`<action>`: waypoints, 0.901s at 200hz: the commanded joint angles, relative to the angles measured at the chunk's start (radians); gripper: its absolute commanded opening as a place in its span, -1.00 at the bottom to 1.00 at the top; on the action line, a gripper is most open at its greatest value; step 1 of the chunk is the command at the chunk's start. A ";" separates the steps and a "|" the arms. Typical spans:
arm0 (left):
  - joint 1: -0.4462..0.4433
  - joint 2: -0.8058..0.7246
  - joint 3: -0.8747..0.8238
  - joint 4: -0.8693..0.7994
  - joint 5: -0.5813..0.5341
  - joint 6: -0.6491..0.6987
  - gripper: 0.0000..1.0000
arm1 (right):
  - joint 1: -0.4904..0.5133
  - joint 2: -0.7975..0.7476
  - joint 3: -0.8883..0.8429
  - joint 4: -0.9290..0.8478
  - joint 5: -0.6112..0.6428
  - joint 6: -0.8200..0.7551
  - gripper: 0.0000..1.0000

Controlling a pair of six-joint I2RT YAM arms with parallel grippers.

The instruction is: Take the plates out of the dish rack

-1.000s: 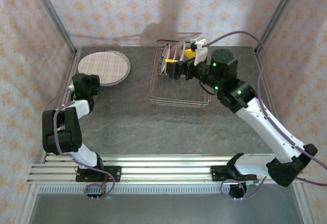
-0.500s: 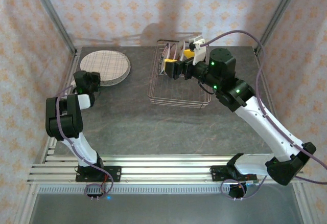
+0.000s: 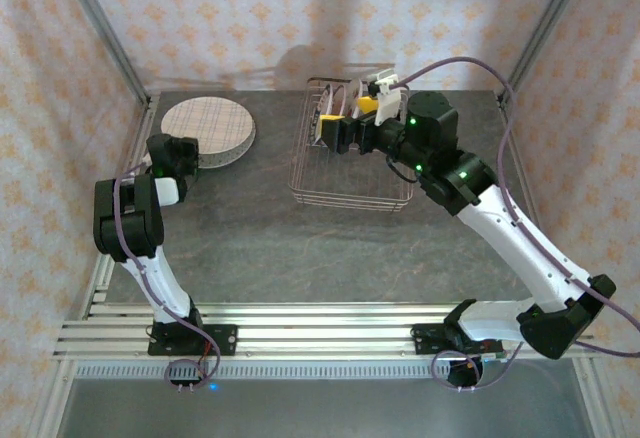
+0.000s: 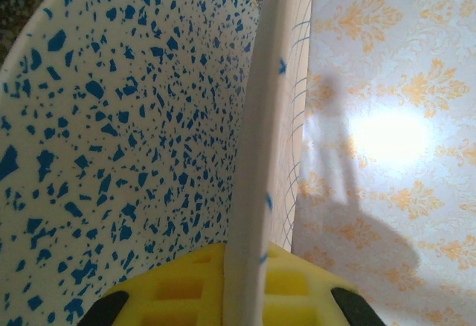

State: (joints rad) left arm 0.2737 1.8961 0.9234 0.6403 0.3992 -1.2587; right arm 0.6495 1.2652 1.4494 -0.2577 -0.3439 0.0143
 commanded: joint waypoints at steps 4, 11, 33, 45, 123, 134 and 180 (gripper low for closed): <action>0.014 0.006 0.053 0.054 0.035 0.002 -1.00 | 0.006 0.002 0.040 -0.006 0.008 0.014 0.99; 0.015 0.006 0.051 0.054 0.036 0.002 -1.00 | 0.006 0.003 0.040 -0.007 0.008 0.014 0.99; 0.019 0.006 0.046 0.049 0.030 0.005 -1.00 | 0.006 0.007 0.045 -0.010 0.010 0.017 0.99; 0.019 0.035 0.049 0.046 0.035 0.006 -1.00 | 0.006 0.008 0.046 -0.012 0.013 0.019 0.99; 0.027 0.025 0.047 -0.002 0.047 0.018 -0.46 | 0.006 0.014 0.059 -0.031 0.021 0.027 0.99; 0.027 0.021 0.053 -0.017 0.050 0.022 -0.39 | 0.006 0.016 0.063 -0.032 0.022 0.029 0.99; 0.030 -0.012 0.110 -0.173 0.081 0.043 -0.11 | 0.006 0.012 0.068 -0.039 0.026 0.037 0.99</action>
State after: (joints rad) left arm 0.2958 1.9297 0.9791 0.5602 0.4488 -1.2530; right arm 0.6495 1.2831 1.4757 -0.2920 -0.3363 0.0368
